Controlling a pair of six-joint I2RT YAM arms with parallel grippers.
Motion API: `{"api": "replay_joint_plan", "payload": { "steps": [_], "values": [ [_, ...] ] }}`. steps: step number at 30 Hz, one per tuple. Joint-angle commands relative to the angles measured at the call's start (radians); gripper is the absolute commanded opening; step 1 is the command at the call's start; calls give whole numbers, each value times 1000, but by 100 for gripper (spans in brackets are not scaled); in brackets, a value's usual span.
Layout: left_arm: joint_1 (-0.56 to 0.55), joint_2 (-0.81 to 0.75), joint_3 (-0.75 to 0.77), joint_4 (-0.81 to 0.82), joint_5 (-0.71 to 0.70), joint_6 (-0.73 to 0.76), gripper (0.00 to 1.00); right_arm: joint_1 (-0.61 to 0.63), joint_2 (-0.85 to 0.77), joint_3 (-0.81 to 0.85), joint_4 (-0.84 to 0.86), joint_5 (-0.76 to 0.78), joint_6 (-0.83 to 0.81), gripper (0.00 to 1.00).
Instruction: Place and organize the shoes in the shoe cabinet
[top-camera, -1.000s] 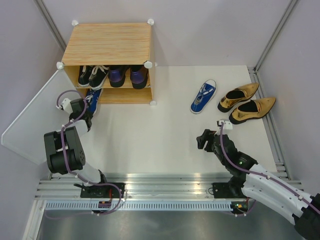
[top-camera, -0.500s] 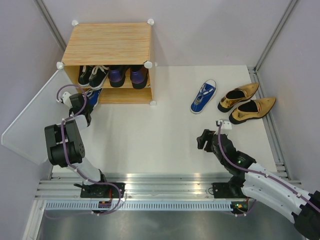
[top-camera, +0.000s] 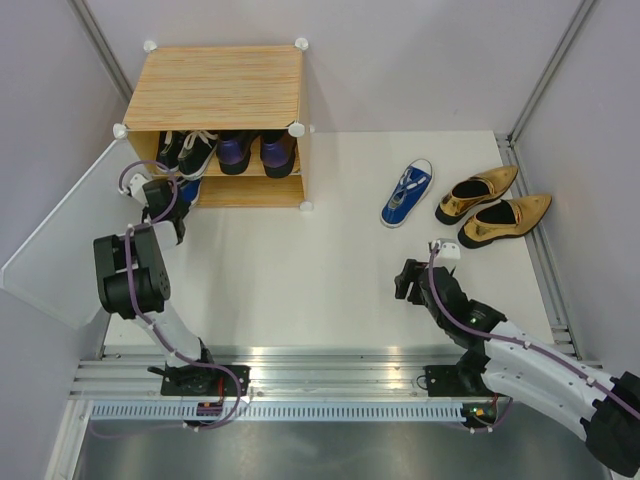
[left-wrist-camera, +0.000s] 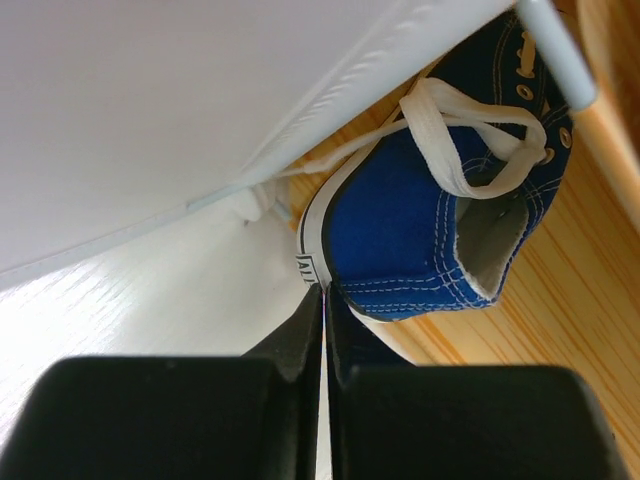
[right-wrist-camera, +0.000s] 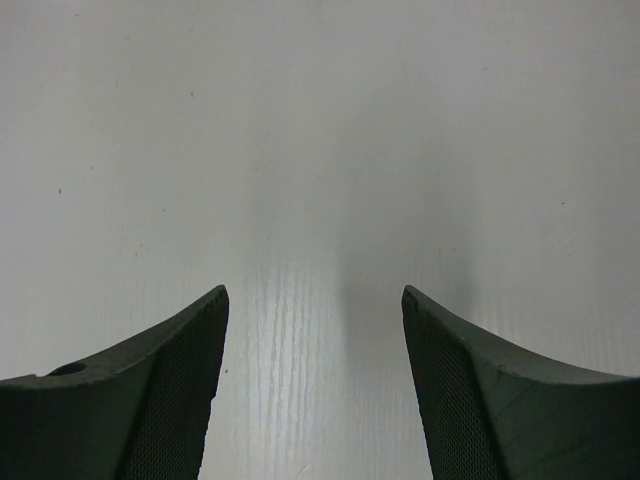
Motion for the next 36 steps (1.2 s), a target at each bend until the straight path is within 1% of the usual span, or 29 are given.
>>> {"api": "replay_joint_plan", "payload": {
  "steps": [1,12,16,19,20,22,23,26,29,30,32,33,36],
  "values": [
    [-3,26,70,110,23,29,2,-2,14,41,28,36,-13,74],
    [-8,92,99,149,30,24,2,-2,38,50,28,44,-13,74],
    [-8,106,107,149,28,49,2,-2,37,49,28,41,-11,75],
    [-8,91,88,141,49,38,6,-2,34,50,28,31,-10,75],
    [-8,67,72,132,57,34,14,-2,32,52,28,25,-11,75],
    [-6,37,47,127,68,14,20,-2,28,53,30,4,-14,75],
    [-10,-4,16,121,72,6,27,-4,15,52,28,-1,-11,75],
    [-10,-96,-31,93,80,8,38,-2,-23,41,28,-19,-8,75],
    [-10,-170,-62,-5,63,9,40,-2,-63,29,30,-36,-7,75],
    [-10,-220,-76,-67,53,6,40,-2,-69,27,28,-41,-8,76],
    [-11,-277,-93,-118,34,3,40,-2,-83,24,25,-56,-6,76],
    [-10,-333,-100,-182,28,-2,40,-2,-89,24,18,-59,-3,76],
    [-10,-429,-126,-244,60,-12,41,-2,-118,23,7,-64,0,76]
  ]
}}
